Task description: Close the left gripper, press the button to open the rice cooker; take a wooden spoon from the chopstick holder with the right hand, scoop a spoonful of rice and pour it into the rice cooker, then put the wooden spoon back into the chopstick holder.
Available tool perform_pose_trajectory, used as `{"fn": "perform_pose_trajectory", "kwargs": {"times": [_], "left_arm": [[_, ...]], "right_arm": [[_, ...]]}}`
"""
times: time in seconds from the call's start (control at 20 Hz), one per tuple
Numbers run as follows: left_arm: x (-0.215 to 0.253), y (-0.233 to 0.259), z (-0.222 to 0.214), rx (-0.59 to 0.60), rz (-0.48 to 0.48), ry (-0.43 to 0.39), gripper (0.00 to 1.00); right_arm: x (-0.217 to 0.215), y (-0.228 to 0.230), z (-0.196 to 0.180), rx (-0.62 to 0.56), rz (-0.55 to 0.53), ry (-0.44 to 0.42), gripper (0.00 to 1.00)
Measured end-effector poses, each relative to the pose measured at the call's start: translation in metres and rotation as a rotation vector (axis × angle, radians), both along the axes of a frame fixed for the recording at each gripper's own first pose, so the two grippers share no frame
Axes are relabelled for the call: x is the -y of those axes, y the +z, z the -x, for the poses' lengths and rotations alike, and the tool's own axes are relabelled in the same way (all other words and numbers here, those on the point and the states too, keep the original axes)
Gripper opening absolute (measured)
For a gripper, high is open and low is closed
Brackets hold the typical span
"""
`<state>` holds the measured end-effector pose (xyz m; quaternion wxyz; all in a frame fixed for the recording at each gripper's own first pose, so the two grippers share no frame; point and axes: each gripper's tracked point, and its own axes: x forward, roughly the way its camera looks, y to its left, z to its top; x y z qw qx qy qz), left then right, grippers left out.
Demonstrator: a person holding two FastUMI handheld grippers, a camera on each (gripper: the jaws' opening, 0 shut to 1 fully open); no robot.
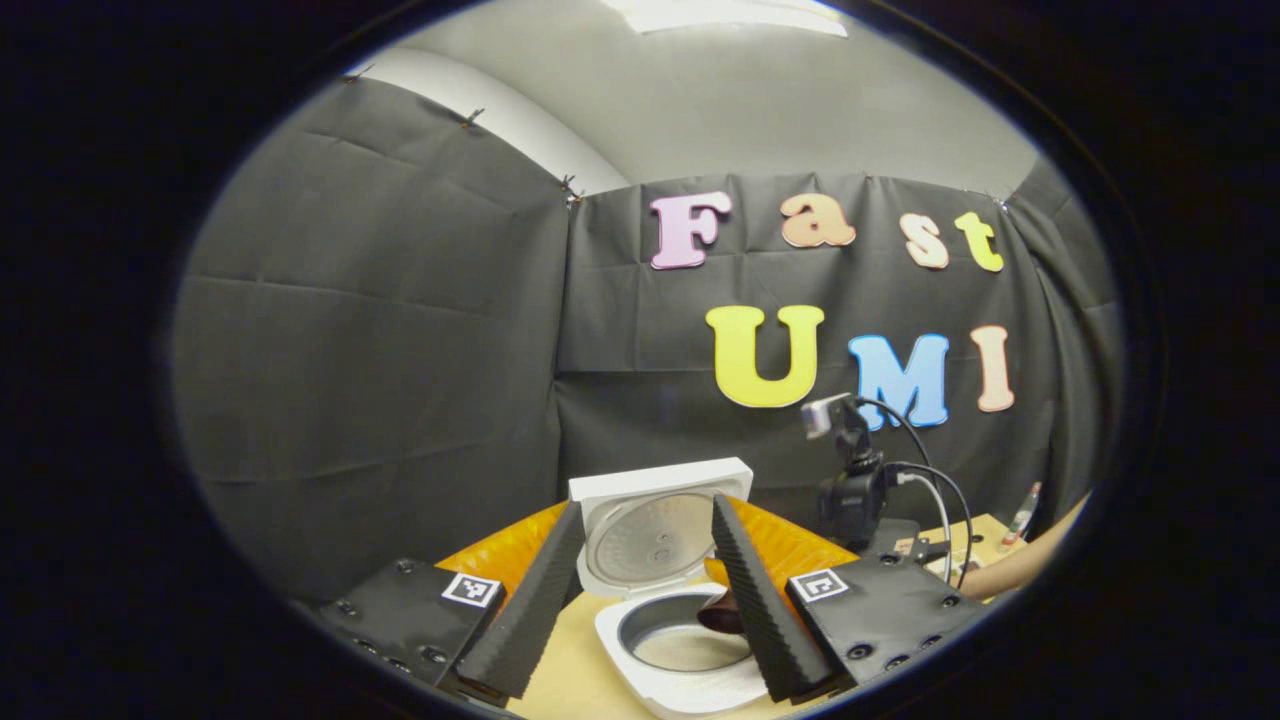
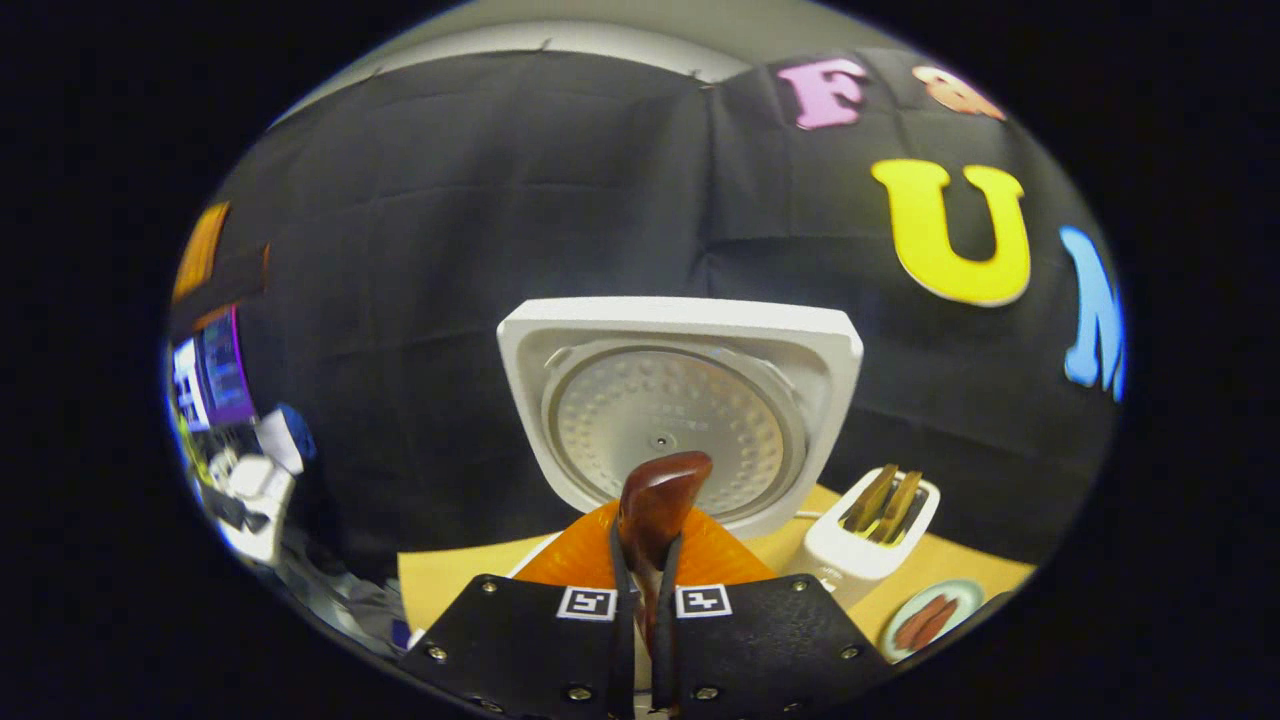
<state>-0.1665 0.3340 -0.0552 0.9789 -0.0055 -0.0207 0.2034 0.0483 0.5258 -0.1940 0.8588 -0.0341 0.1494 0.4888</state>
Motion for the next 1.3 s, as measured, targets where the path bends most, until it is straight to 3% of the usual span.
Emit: {"fn": "perform_pose_trajectory", "kwargs": {"times": [0.25, 0.55, 0.9, 1.3], "left_arm": [[0.020, 0.000, -0.013, 0.009, 0.017, -0.032, 0.92], [0.050, -0.014, -0.044, 0.014, 0.066, -0.111, 0.87], [0.088, -0.012, -0.074, 0.021, 0.093, -0.192, 0.94], [0.146, -0.003, -0.110, 0.020, 0.079, -0.303, 0.94]], "right_arm": [[0.042, 0.027, -0.026, -0.323, -0.254, -0.174, 0.07], [0.109, 0.042, -0.035, -0.450, -0.393, -0.268, 0.07], [0.207, 0.058, -0.038, -0.509, -0.516, -0.381, 0.07], [0.339, 0.075, -0.033, -0.333, -0.488, -0.553, 0.07]]}}
